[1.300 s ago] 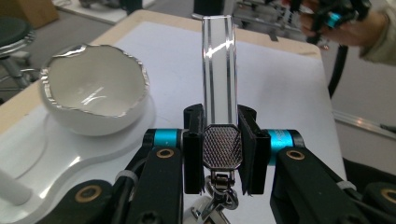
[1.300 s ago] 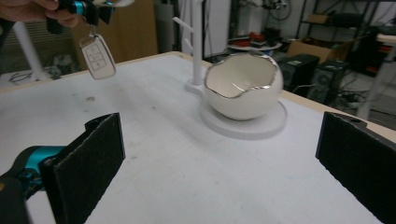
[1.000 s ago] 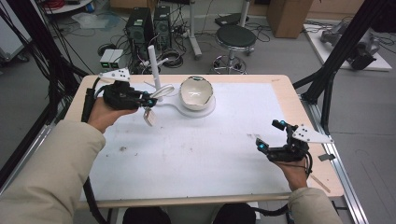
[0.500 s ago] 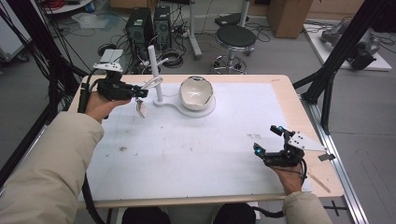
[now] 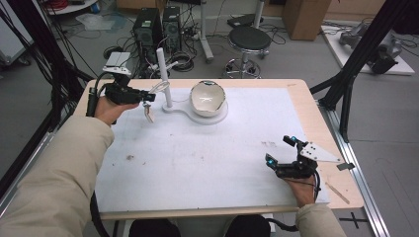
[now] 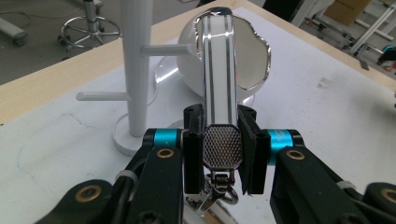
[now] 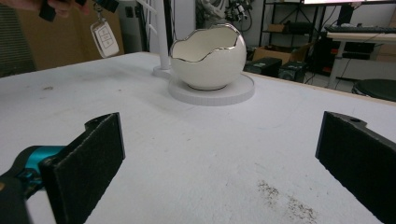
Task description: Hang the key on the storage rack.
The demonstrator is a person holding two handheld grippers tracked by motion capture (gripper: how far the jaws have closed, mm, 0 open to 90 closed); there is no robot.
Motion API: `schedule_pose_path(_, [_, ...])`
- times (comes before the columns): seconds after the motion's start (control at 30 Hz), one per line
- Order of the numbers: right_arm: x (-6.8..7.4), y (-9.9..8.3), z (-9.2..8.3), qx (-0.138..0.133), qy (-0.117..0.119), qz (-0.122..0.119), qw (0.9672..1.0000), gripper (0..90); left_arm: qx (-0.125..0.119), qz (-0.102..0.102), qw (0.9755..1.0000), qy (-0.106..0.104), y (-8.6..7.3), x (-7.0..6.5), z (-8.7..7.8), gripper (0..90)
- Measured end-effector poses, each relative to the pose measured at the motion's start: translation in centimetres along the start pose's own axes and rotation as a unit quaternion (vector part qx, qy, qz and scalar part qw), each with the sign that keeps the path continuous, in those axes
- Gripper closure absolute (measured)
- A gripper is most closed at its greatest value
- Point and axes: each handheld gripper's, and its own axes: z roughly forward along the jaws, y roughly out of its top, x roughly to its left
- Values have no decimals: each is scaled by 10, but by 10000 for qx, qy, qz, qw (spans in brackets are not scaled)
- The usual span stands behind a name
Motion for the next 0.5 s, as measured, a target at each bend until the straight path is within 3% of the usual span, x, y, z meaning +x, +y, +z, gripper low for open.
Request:
schedule_pose_path(0.23, [1, -4, 3, 18, -21, -17, 10000, 4, 33, -102, 9998, 146, -4, 10, 2, 742])
schedule_pose_path(0.5, [-1, -5, 4, 36, -27, 32, 10000, 4, 78, -70, 9997, 231, -5, 14, 8, 742])
